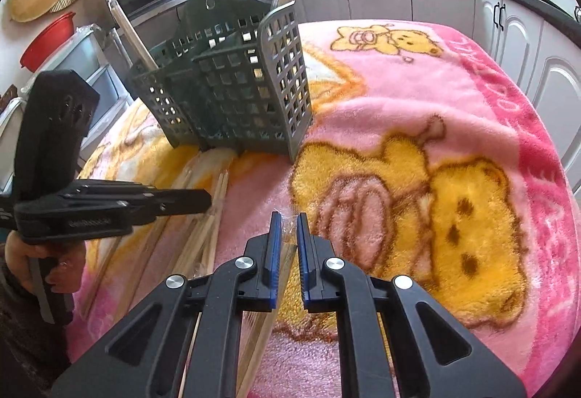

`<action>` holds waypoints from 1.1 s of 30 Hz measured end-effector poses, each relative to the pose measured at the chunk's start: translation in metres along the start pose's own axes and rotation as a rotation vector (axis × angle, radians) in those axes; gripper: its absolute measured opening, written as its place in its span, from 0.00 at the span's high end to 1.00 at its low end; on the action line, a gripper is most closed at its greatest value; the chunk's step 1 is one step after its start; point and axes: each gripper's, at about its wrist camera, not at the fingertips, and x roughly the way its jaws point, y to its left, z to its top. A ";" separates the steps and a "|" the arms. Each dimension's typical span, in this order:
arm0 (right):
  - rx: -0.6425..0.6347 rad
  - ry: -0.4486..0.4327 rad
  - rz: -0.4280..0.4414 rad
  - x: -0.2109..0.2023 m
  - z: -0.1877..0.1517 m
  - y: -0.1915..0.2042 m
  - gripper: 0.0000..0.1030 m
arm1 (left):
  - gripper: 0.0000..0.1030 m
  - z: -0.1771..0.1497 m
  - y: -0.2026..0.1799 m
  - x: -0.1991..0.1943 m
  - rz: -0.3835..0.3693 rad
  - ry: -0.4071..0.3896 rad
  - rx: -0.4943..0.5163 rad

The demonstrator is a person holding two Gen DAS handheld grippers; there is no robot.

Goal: Organize utensils
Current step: 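Grasp a chopstick pair with the left tool while the right tool grasps another pair, then lift the chopsticks upright with both tools and carry them over the caddy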

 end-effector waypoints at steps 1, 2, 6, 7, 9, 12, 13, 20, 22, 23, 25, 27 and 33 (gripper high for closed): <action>0.003 -0.007 0.001 -0.003 0.002 -0.002 0.91 | 0.86 0.001 -0.002 0.002 0.001 0.005 0.011; 0.004 -0.011 0.001 -0.004 0.003 -0.002 0.91 | 0.83 0.002 -0.004 0.003 0.005 0.006 0.018; 0.008 -0.038 -0.001 -0.013 0.010 -0.005 0.91 | 0.79 0.005 -0.015 0.010 0.052 0.025 0.073; 0.009 -0.043 -0.001 -0.015 0.012 -0.005 0.91 | 0.79 0.006 -0.017 0.013 0.066 0.030 0.084; 0.012 -0.057 -0.001 -0.019 0.016 -0.006 0.91 | 0.79 0.008 -0.020 0.014 0.093 0.031 0.100; 0.014 -0.071 0.000 -0.024 0.021 -0.007 0.91 | 0.89 0.009 -0.023 0.018 0.137 0.040 0.123; 0.012 -0.075 0.000 -0.026 0.022 -0.007 0.91 | 0.91 0.010 -0.024 0.018 0.146 0.042 0.133; -0.001 -0.111 -0.001 -0.037 0.036 -0.004 0.91 | 0.98 0.010 -0.023 0.011 0.135 0.034 0.133; -0.008 -0.123 0.002 -0.040 0.040 -0.001 0.91 | 0.98 0.013 -0.022 0.002 0.120 0.014 0.117; -0.011 -0.130 0.006 -0.042 0.043 0.000 0.91 | 0.98 0.015 -0.022 -0.003 0.114 0.003 0.111; -0.022 -0.146 0.011 -0.047 0.047 0.003 0.91 | 0.99 0.019 -0.023 -0.015 0.104 -0.028 0.105; -0.034 -0.168 0.017 -0.052 0.053 0.007 0.92 | 0.99 0.023 -0.025 -0.027 0.098 -0.063 0.103; -0.059 -0.237 0.034 -0.072 0.067 0.020 0.92 | 0.99 0.038 -0.032 -0.067 0.074 -0.178 0.105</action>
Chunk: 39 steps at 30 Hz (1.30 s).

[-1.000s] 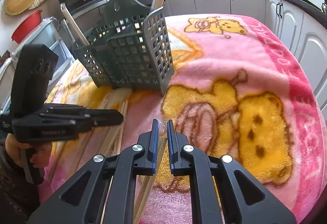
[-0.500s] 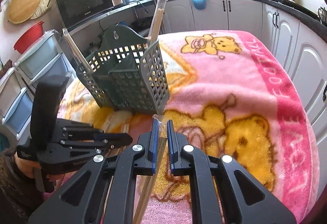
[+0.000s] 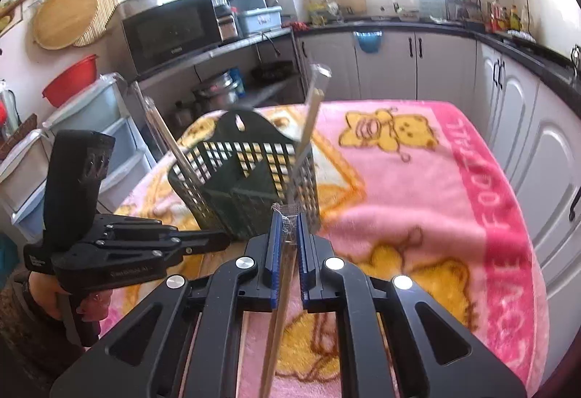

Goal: Organize utensils
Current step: 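Lift the chopsticks upright with both tools and carry them over the caddy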

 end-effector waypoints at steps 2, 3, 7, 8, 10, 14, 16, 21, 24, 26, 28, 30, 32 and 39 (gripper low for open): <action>-0.009 -0.021 0.005 -0.005 0.006 0.004 0.93 | 0.99 0.006 -0.003 -0.014 -0.004 -0.042 0.003; -0.016 -0.036 0.009 -0.008 0.010 0.007 0.93 | 0.99 0.009 -0.004 -0.021 -0.005 -0.063 0.005; -0.039 -0.077 0.016 -0.017 0.021 0.016 0.93 | 0.99 0.022 -0.008 -0.043 -0.015 -0.130 0.009; -0.044 -0.087 0.019 -0.019 0.023 0.019 0.93 | 0.99 0.024 -0.010 -0.046 -0.013 -0.142 0.012; -0.052 -0.100 0.023 -0.021 0.027 0.023 0.93 | 0.99 0.030 -0.013 -0.056 -0.012 -0.171 0.022; -0.068 -0.132 0.034 -0.027 0.037 0.032 0.93 | 0.99 0.042 -0.019 -0.073 -0.016 -0.222 0.030; -0.074 -0.149 0.037 -0.030 0.042 0.036 0.93 | 0.99 0.050 -0.023 -0.082 -0.015 -0.255 0.033; -0.093 -0.204 0.048 -0.041 0.060 0.046 0.93 | 0.99 0.068 -0.029 -0.102 0.006 -0.328 0.047; -0.105 -0.239 0.051 -0.047 0.071 0.053 0.93 | 1.00 0.080 -0.030 -0.113 0.012 -0.371 0.044; -0.115 -0.261 0.049 -0.050 0.078 0.057 0.93 | 1.00 0.088 -0.030 -0.119 0.017 -0.395 0.037; -0.119 -0.285 0.053 -0.054 0.086 0.060 0.93 | 1.00 0.094 -0.029 -0.122 0.020 -0.414 0.028; -0.122 -0.312 0.056 -0.058 0.094 0.064 0.93 | 1.00 0.101 -0.027 -0.127 0.027 -0.437 0.019; -0.121 -0.331 0.062 -0.059 0.103 0.066 0.93 | 1.00 0.108 -0.025 -0.133 0.034 -0.462 0.010; -0.130 -0.390 0.058 -0.065 0.129 0.071 0.93 | 1.00 0.125 -0.020 -0.147 0.048 -0.526 -0.016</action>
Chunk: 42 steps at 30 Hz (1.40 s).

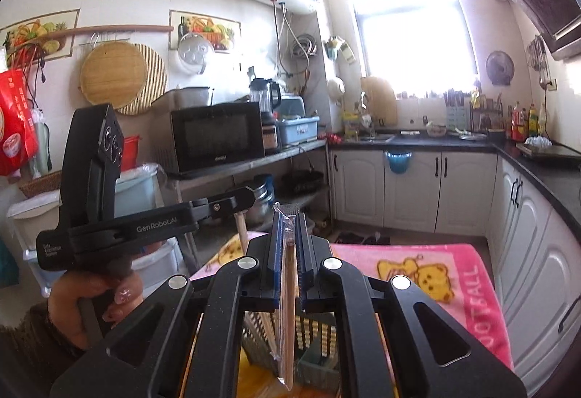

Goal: Organize utensils
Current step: 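Lift the chopsticks upright with both tools and carry them over the caddy, then lower the chopsticks into the caddy compartments and open both tools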

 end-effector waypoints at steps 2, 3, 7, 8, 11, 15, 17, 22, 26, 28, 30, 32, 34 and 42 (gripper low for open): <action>-0.001 -0.013 -0.005 0.001 0.007 -0.001 0.93 | 1.00 0.004 0.001 0.000 0.006 -0.016 -0.004; -0.004 -0.022 -0.010 0.002 0.010 -0.001 0.93 | 1.00 0.006 0.002 0.000 0.009 -0.023 -0.006; 0.000 -0.053 -0.020 0.006 0.021 -0.006 0.93 | 1.00 0.012 0.008 0.002 0.022 -0.049 -0.023; 0.005 -0.062 -0.024 0.006 0.023 -0.009 0.93 | 1.00 0.013 0.010 0.002 0.026 -0.055 -0.026; 0.017 -0.083 -0.028 0.008 0.026 -0.015 0.93 | 1.00 0.013 0.014 0.005 0.034 -0.077 -0.032; 0.023 -0.094 -0.043 0.012 0.026 -0.022 0.93 | 1.00 0.011 0.018 0.012 0.024 -0.080 -0.047; 0.016 -0.094 -0.054 0.015 0.023 -0.024 0.93 | 1.00 0.007 0.019 0.016 0.018 -0.080 -0.051; 0.013 -0.083 -0.075 0.024 0.012 -0.029 0.93 | 1.00 -0.003 0.021 0.026 0.015 -0.073 -0.048; 0.010 -0.071 -0.082 0.034 0.002 -0.034 0.93 | 1.00 -0.011 0.021 0.032 0.015 -0.064 -0.044; 0.008 -0.061 -0.085 0.039 -0.003 -0.035 0.93 | 0.99 -0.015 0.021 0.035 0.014 -0.061 -0.042; 0.007 -0.051 -0.088 0.044 -0.008 -0.037 0.93 | 0.99 -0.020 0.021 0.038 0.014 -0.059 -0.041; 0.004 -0.045 -0.094 0.047 -0.013 -0.038 0.93 | 0.99 -0.026 0.021 0.041 0.015 -0.057 -0.037; -0.004 -0.041 -0.099 0.051 -0.020 -0.038 0.93 | 0.99 -0.032 0.022 0.043 0.017 -0.054 -0.031; -0.034 -0.031 -0.120 0.060 -0.044 -0.037 0.93 | 0.99 -0.054 0.022 0.052 0.027 -0.034 -0.018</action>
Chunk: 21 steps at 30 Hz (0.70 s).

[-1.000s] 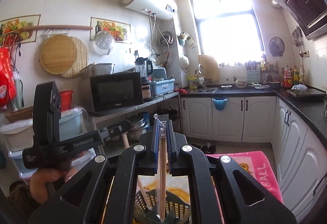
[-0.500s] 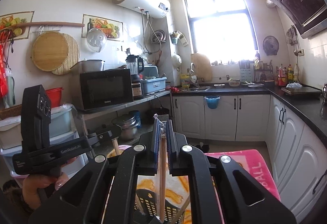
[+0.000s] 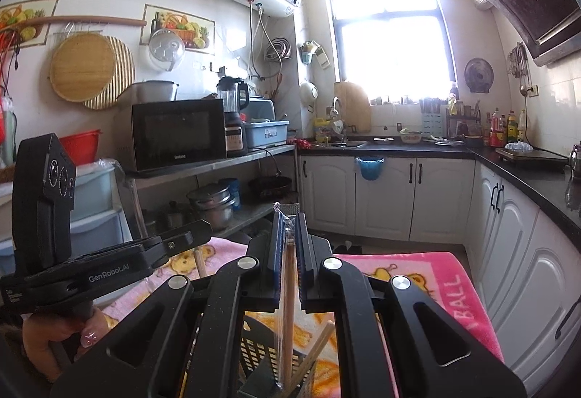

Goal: Organize utensils
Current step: 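Lower the chopsticks into the caddy compartments and open both tools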

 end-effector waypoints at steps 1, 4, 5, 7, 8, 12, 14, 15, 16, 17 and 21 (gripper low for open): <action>-0.006 0.001 -0.004 0.001 -0.003 0.001 0.93 | 0.99 -0.002 0.000 0.001 0.002 0.003 0.002; -0.009 0.011 -0.008 0.002 -0.011 0.000 0.93 | 0.99 -0.011 0.003 0.005 0.005 0.017 0.001; -0.004 0.015 -0.007 0.003 -0.013 0.000 0.93 | 0.99 -0.013 0.003 0.005 0.006 0.021 -0.001; 0.005 0.023 -0.008 0.004 -0.017 -0.001 0.93 | 0.99 -0.017 0.006 0.007 0.005 0.029 -0.006; 0.008 0.026 -0.009 0.005 -0.018 -0.001 0.93 | 0.99 -0.019 0.007 0.008 0.005 0.035 -0.008; 0.027 0.036 -0.009 0.003 -0.024 -0.004 0.93 | 0.99 -0.026 0.010 0.008 0.006 0.050 -0.012; 0.038 0.051 -0.012 0.003 -0.027 -0.005 0.92 | 0.99 -0.028 0.012 0.008 0.005 0.058 -0.017; 0.046 0.059 -0.011 0.003 -0.029 -0.005 0.91 | 0.99 -0.030 0.012 0.008 0.005 0.060 -0.019; 0.051 0.063 -0.008 0.003 -0.030 -0.006 0.90 | 0.99 -0.030 0.013 0.008 0.004 0.062 -0.020; 0.056 0.068 -0.008 0.003 -0.032 -0.007 0.89 | 0.99 -0.032 0.013 0.008 0.003 0.064 -0.022; 0.067 0.087 -0.013 0.002 -0.037 -0.010 0.87 | 0.99 -0.037 0.016 0.007 0.004 0.073 -0.031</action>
